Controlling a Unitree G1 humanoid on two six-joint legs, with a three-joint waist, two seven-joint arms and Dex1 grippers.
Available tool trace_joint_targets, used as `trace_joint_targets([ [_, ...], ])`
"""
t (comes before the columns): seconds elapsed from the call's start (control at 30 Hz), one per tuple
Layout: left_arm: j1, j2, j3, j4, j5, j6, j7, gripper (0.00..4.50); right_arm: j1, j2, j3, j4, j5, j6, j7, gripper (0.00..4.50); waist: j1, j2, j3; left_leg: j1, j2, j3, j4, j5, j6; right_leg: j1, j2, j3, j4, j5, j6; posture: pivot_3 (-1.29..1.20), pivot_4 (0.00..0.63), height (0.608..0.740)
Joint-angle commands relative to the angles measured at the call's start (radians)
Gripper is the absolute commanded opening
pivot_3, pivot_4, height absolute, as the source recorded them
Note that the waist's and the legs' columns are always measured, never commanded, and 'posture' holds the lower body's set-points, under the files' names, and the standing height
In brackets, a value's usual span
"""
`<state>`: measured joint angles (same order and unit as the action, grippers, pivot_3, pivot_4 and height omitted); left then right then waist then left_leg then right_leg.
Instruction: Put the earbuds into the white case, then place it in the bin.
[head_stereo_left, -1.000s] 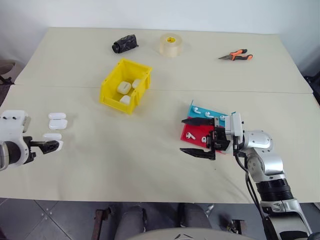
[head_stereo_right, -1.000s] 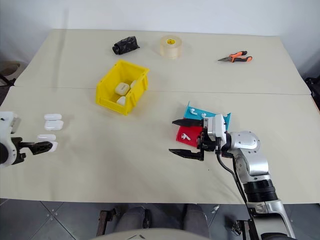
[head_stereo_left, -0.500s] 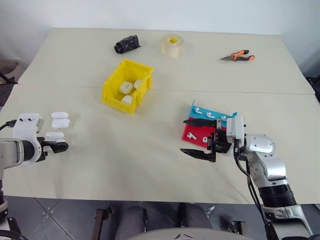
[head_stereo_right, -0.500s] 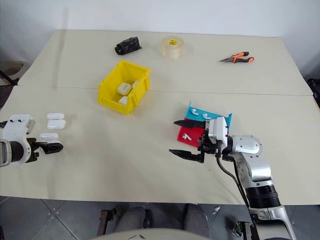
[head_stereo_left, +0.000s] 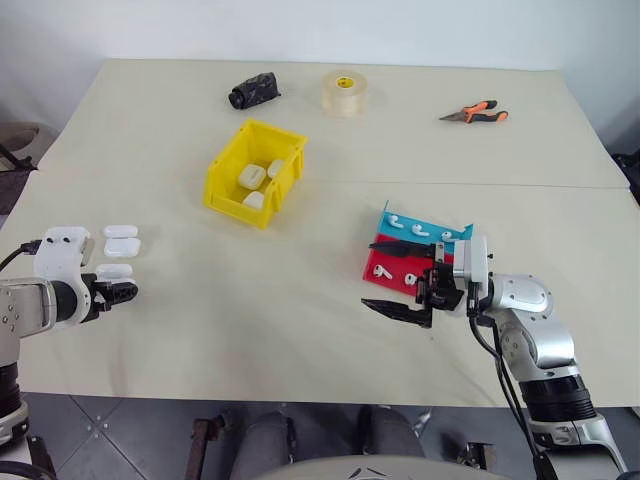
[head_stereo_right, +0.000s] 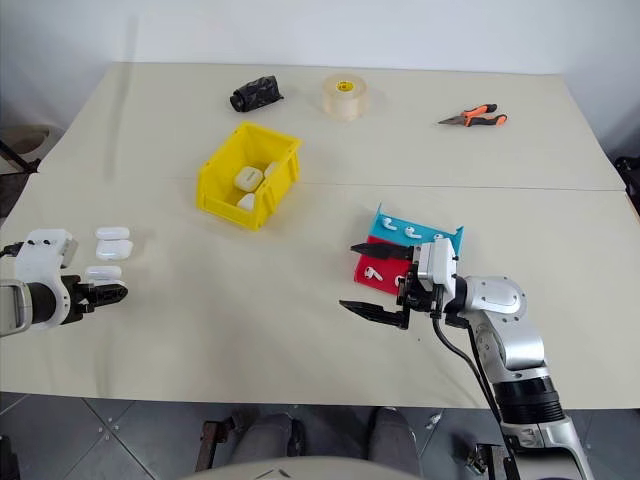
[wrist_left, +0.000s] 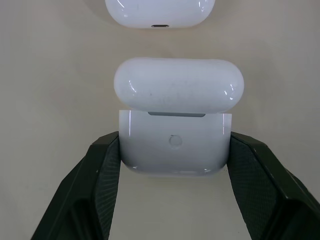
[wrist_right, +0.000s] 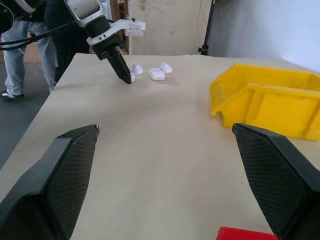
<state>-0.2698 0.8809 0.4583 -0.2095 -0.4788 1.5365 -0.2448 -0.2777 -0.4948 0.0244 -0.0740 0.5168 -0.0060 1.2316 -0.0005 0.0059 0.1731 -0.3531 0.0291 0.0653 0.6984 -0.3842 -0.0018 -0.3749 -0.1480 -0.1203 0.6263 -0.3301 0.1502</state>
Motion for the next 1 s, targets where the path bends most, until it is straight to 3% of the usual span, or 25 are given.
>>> trace_joint_targets([
  [0.03, 0.063, -0.05, 0.062, -0.056, 0.013, -0.141, -0.037, 2.78, 0.011, -0.013, -0.023, -0.037, 0.017, -0.003, -0.001, 4.5, 0.001, 0.0, 0.0, 0.0, 0.0, 0.0, 0.0, 0.0, 0.0, 0.0, 0.0, 0.0, 0.0, 0.0, 0.0, 0.0, 0.15, 0.74],
  [0.23, 0.326, -0.216, 0.192, -0.306, -0.062, -0.671, -0.338, 2.78, 0.023, -0.049, -0.054, -0.013, 0.009, 0.002, -0.008, 4.5, -0.003, -0.004, 0.002, -0.002, 0.001, -0.002, 0.0, 0.0, 0.0, -0.001, 0.0, 0.0, -0.002, 0.0, 0.0, 0.0, 0.15, 0.74],
  [0.37, 0.414, -0.341, 0.139, -0.359, -0.084, -0.944, -0.463, 2.78, 0.033, -0.078, -0.089, 0.013, 0.003, -0.003, -0.017, 4.5, 0.002, -0.004, 0.002, -0.002, 0.001, 0.0, 0.0, -0.001, 0.0, 0.0, 0.0, 0.0, -0.005, 0.0, 0.0, 0.0, 0.15, 0.74],
  [0.47, 0.425, -0.436, 0.028, -0.375, -0.07, -1.102, -0.51, 2.78, 0.046, -0.112, -0.128, 0.035, -0.01, -0.018, -0.02, 4.5, 0.005, -0.004, 0.002, -0.002, 0.001, 0.001, 0.001, 0.0, 0.0, 0.001, -0.001, -0.001, -0.004, 0.0, 0.0, 0.0, 0.15, 0.74],
  [0.57, 0.396, -0.515, -0.177, -0.346, -0.022, -1.301, -0.633, 2.78, 0.088, -0.174, -0.209, 0.028, -0.019, -0.024, -0.04, 4.5, 0.015, -0.004, 0.002, -0.002, 0.0, 0.002, 0.001, -0.001, 0.001, 0.001, -0.001, -0.001, -0.004, 0.0, 0.0, 0.0, 0.15, 0.74],
  [0.73, 0.258, -0.599, -0.417, -0.172, 0.038, -1.54, -0.8, 2.78, 0.238, -0.248, -0.356, -0.034, -0.016, -0.014, -0.086, 4.5, 0.028, -0.004, 0.002, -0.003, 0.0, 0.006, 0.002, -0.001, 0.002, 0.001, -0.001, -0.002, -0.004, 0.0, 0.0, 0.0, 0.15, 0.74],
  [1.0, 0.037, -0.721, -0.591, 0.145, 0.07, -1.796, -0.925, 2.78, 0.534, -0.298, -0.553, -0.132, -0.074, 0.049, -0.186, 4.5, 0.027, -0.003, 0.001, -0.002, 0.0, 0.009, 0.001, -0.001, 0.002, 0.001, -0.001, -0.002, -0.005, 0.0, 0.0, 0.0, 0.15, 0.74],
])
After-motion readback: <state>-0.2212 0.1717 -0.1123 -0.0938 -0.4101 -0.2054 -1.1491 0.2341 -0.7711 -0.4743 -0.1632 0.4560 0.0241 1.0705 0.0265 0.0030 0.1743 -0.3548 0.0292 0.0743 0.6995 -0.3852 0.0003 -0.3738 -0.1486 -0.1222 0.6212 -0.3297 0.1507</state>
